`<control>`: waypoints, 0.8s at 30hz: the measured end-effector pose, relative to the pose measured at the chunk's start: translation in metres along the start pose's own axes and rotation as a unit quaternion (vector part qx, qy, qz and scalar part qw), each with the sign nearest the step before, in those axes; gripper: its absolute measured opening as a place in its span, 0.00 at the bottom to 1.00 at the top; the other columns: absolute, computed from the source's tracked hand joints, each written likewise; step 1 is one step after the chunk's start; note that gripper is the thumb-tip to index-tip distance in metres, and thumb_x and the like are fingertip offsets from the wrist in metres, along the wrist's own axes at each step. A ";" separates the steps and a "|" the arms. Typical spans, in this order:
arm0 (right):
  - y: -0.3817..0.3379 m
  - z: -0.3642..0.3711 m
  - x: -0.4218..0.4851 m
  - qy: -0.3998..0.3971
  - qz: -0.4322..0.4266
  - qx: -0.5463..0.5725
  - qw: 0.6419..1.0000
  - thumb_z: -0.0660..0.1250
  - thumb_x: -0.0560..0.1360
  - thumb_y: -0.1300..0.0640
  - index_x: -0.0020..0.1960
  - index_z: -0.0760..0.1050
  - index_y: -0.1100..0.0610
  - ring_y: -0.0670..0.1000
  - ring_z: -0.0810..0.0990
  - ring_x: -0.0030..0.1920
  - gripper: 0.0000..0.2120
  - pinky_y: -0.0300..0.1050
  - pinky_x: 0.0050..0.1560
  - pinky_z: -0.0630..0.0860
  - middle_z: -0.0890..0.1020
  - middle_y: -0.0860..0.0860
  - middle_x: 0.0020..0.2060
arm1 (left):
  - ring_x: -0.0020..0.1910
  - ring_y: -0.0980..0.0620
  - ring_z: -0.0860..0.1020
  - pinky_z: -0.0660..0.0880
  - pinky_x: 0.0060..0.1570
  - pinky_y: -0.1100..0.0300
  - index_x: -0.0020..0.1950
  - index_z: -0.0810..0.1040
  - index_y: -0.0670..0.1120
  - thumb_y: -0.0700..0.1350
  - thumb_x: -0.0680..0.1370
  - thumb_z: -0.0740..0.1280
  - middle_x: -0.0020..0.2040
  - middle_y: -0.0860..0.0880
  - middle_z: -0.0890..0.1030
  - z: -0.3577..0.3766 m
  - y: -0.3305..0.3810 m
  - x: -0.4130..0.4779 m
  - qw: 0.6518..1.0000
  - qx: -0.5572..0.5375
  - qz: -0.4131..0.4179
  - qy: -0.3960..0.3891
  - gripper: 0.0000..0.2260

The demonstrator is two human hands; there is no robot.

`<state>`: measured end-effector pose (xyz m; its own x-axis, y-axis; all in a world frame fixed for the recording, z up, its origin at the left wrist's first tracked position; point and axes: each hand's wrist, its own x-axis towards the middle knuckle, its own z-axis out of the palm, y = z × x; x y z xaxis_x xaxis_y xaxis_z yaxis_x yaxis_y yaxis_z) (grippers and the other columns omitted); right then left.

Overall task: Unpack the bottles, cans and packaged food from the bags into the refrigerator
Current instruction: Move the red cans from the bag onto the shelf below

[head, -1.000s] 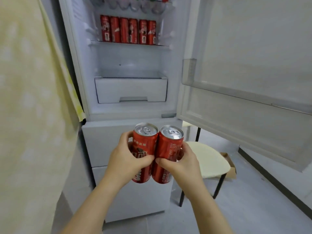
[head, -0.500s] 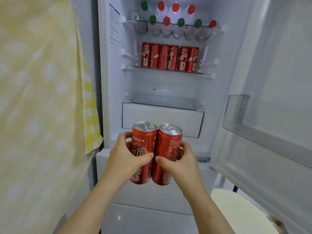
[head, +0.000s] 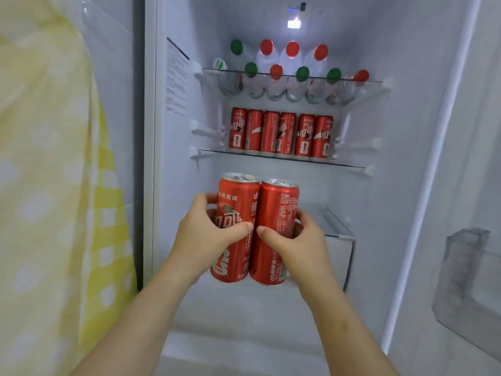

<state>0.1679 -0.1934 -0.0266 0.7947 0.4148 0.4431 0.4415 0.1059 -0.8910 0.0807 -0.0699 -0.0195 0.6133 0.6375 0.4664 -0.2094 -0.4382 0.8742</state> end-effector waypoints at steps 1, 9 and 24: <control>-0.002 0.005 0.012 0.002 -0.008 0.002 1.000 0.76 0.66 0.55 0.59 0.71 0.49 0.42 0.80 0.47 0.24 0.42 0.47 0.77 0.81 0.43 0.47 | 0.46 0.57 0.78 0.74 0.40 0.61 0.55 0.67 0.56 0.48 0.66 0.76 0.48 0.56 0.78 -0.001 0.000 0.014 1.000 -0.004 0.007 -0.003 0.24; -0.019 0.048 0.098 0.037 -0.057 0.025 0.997 0.75 0.67 0.54 0.52 0.74 0.44 0.43 0.82 0.46 0.18 0.46 0.49 0.79 0.82 0.43 0.45 | 0.47 0.52 0.81 0.78 0.50 0.49 0.52 0.71 0.56 0.52 0.62 0.77 0.48 0.52 0.80 -0.016 0.002 0.123 0.998 -0.036 0.046 -0.015 0.23; -0.063 0.067 0.221 0.071 -0.118 0.022 0.990 0.76 0.67 0.53 0.57 0.74 0.51 0.46 0.82 0.46 0.21 0.46 0.47 0.79 0.81 0.46 0.46 | 0.47 0.53 0.79 0.78 0.48 0.53 0.56 0.67 0.52 0.51 0.67 0.75 0.50 0.53 0.77 -0.007 0.039 0.248 0.991 -0.027 0.129 0.008 0.23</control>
<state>0.2877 -0.0484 0.1209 0.7242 0.2423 0.6456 0.6056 0.2245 -0.7635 0.2194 0.0759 0.1309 0.5228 0.5184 0.6767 -0.3977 -0.5538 0.7315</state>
